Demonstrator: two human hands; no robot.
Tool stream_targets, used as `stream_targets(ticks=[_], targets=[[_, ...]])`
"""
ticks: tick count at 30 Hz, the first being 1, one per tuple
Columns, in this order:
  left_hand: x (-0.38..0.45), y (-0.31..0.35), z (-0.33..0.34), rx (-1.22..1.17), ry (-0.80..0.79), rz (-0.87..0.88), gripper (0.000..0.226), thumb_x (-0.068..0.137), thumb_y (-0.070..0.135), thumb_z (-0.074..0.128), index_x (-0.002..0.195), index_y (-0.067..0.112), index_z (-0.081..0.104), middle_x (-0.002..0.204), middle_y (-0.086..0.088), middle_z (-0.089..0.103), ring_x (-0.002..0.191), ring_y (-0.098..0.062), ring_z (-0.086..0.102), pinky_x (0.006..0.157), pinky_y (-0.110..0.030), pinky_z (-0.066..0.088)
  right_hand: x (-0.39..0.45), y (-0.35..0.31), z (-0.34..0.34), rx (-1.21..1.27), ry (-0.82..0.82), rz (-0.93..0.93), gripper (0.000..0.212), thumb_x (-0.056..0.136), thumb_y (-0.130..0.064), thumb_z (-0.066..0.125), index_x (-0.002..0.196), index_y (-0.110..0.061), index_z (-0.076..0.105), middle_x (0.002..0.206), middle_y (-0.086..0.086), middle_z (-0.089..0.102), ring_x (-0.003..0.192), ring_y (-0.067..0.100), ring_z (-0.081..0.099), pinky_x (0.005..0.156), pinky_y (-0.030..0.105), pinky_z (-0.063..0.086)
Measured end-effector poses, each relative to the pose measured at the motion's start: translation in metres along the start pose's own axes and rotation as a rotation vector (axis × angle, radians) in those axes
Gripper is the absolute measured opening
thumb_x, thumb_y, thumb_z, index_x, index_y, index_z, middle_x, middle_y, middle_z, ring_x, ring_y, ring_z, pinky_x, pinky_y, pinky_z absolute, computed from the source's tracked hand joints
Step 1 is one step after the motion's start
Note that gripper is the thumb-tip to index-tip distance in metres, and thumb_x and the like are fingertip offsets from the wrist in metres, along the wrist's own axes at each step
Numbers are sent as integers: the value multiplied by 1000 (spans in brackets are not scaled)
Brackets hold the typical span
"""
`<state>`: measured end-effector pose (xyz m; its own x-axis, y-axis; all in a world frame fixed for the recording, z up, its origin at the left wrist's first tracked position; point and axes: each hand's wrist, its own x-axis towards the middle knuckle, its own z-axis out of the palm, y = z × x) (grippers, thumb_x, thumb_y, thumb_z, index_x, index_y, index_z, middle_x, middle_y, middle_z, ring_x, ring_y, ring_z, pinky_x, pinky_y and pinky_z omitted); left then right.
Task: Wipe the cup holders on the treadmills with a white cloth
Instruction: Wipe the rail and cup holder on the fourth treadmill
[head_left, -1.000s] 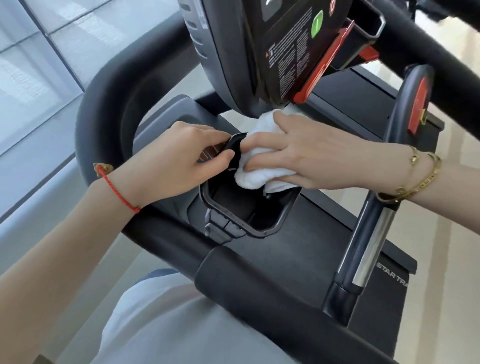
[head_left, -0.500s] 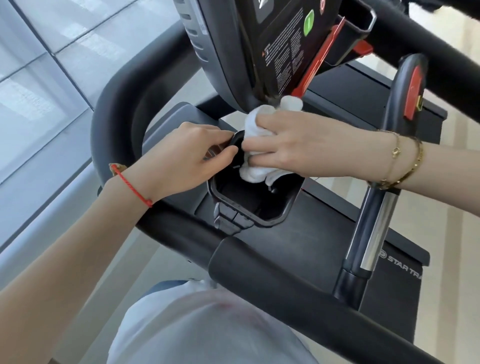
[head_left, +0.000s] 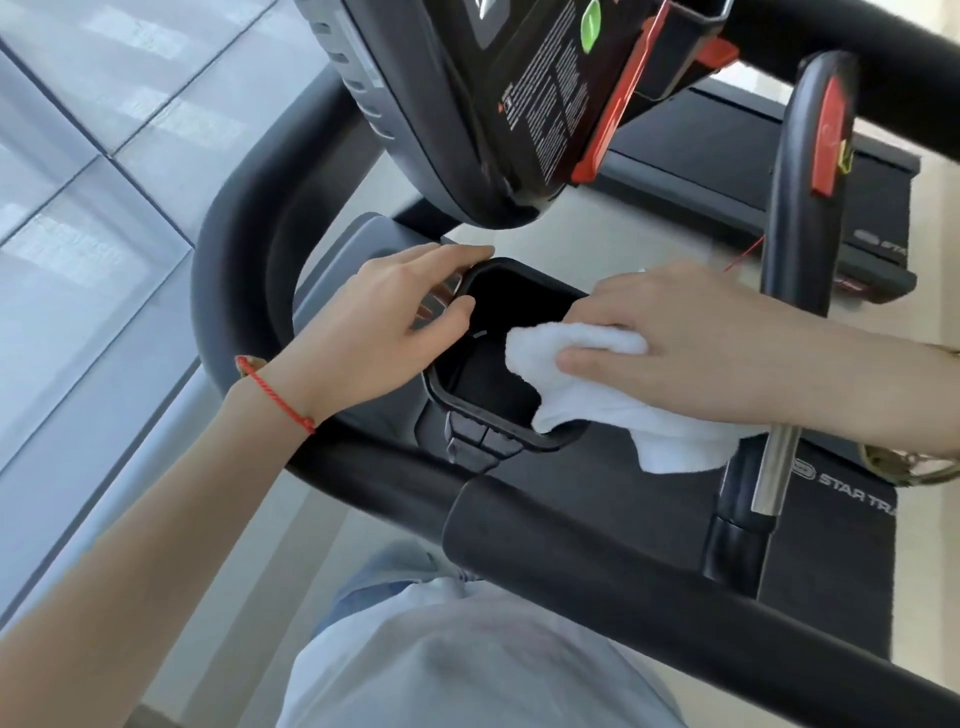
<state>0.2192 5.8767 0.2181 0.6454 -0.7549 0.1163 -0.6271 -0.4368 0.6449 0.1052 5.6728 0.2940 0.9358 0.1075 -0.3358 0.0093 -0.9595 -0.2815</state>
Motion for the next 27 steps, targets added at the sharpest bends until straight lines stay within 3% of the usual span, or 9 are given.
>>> stream_targets(ticks=[4, 7, 10, 13, 15, 18, 20, 23, 27], targets=[[10, -2, -12, -20, -103, 55, 42, 97, 24, 55, 139, 22, 55, 109, 14, 60, 91, 8, 58, 79, 0, 42, 2, -18, 4, 204, 34, 77, 44, 86, -54, 41, 81, -16, 62, 74, -2, 61, 75, 15, 57, 74, 39, 49], [23, -7, -19, -24, -178, 109, 37, 97, 22, 56, 134, 20, 58, 107, 11, 65, 96, 1, 60, 79, 0, 42, 11, -33, 15, 263, 41, 113, 40, 91, -47, 44, 68, -15, 49, 66, -3, 53, 68, 14, 52, 68, 34, 45], [35, -16, -20, -54, -244, 139, 35, 98, 20, 57, 133, 22, 60, 108, 9, 70, 100, 1, 61, 83, -3, 44, 25, -46, 26, 295, -23, 167, 39, 97, -39, 43, 66, -15, 46, 64, -6, 50, 66, 10, 47, 61, 18, 37], [40, -21, -17, -81, -285, 151, 35, 99, 23, 55, 134, 24, 59, 103, 15, 69, 98, 9, 60, 78, -1, 43, 36, -54, 33, 399, -68, 276, 38, 100, -34, 41, 69, -13, 46, 64, -6, 48, 61, 8, 44, 55, 17, 36], [42, -24, -15, -91, -291, 172, 35, 100, 28, 52, 134, 25, 58, 103, 12, 70, 98, 3, 62, 83, -10, 49, 36, -59, 37, 468, -40, 337, 37, 100, -33, 42, 68, -14, 46, 65, -7, 49, 62, 7, 46, 55, 17, 35], [43, -27, -12, -56, -296, 216, 41, 96, 39, 44, 135, 30, 54, 103, 9, 69, 95, -7, 65, 84, -37, 55, 19, -67, 46, 448, 45, 372, 32, 97, -40, 38, 78, -19, 52, 79, -9, 51, 76, 5, 48, 64, 21, 36], [42, -28, -12, -35, -294, 246, 45, 95, 44, 39, 136, 29, 51, 103, 8, 68, 93, -14, 66, 81, -41, 56, 0, -73, 48, 376, 113, 381, 37, 95, -46, 33, 90, -19, 57, 87, -9, 50, 84, 7, 48, 71, 21, 38], [40, -28, -13, -17, -290, 258, 48, 96, 45, 36, 137, 27, 50, 106, 6, 67, 95, -18, 66, 81, -42, 55, -19, -82, 45, 301, 229, 377, 39, 98, -46, 30, 93, -21, 59, 87, -9, 50, 88, 7, 44, 79, 20, 36], [39, -27, -13, -91, -283, 229, 45, 97, 41, 39, 137, 24, 52, 106, 7, 69, 96, -15, 66, 83, -42, 55, 5, -87, 45, 338, 122, 428, 33, 98, -44, 31, 84, -23, 53, 85, -9, 49, 85, 10, 45, 70, 18, 36]])
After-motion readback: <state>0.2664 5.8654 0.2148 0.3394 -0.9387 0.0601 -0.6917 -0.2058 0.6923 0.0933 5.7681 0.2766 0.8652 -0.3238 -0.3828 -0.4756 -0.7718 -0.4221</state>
